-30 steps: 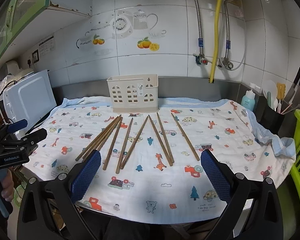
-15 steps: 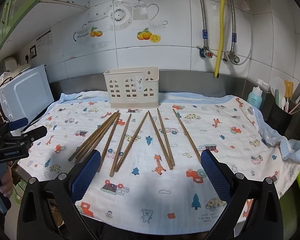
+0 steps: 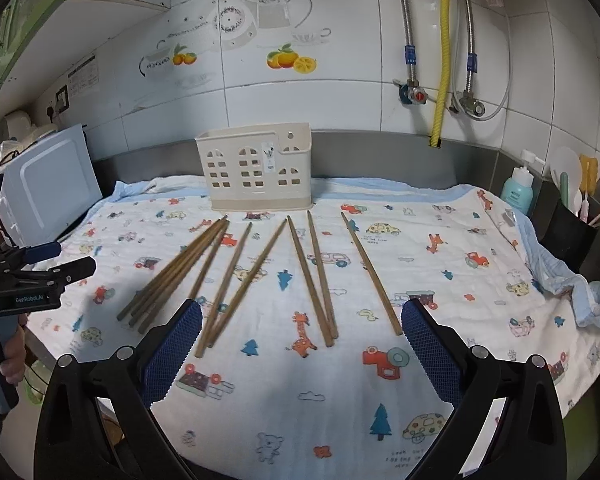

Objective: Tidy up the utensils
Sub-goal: 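Lower the right tool toward a single chopstick and open its fingers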

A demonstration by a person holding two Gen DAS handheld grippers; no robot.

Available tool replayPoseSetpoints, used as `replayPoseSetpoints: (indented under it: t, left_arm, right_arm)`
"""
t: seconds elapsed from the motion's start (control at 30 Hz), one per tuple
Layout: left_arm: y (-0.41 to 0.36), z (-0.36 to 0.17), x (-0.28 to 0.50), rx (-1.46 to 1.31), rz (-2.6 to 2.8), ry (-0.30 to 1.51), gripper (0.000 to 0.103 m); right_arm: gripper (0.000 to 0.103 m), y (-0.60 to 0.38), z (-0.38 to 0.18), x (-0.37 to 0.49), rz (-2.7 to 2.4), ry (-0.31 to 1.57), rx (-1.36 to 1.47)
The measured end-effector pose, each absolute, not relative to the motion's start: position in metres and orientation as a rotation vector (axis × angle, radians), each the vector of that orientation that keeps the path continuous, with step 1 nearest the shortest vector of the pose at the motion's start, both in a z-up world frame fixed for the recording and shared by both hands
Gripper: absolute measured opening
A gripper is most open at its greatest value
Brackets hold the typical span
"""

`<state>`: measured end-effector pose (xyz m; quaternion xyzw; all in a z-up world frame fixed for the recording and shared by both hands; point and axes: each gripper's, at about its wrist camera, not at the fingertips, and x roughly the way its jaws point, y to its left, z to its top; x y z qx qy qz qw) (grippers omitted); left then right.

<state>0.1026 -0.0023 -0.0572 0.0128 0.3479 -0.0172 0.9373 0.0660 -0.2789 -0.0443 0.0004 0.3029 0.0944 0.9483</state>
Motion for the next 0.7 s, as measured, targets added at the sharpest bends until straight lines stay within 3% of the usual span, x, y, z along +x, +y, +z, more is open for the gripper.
replayPoseSetpoints:
  t: [0.53,0.7]
  left_arm:
    - [0.004,-0.085,0.129,-0.004,-0.061,0.776,0.097]
    - [0.011,-0.092,0.137,-0.036,-0.062,0.788,0.096]
  right_arm:
    - [0.094,-0.313,-0.078,0.11,0.176,0.686,0.008]
    - [0.083,-0.318,-0.087,0.13,0.184,0.724,0.001]
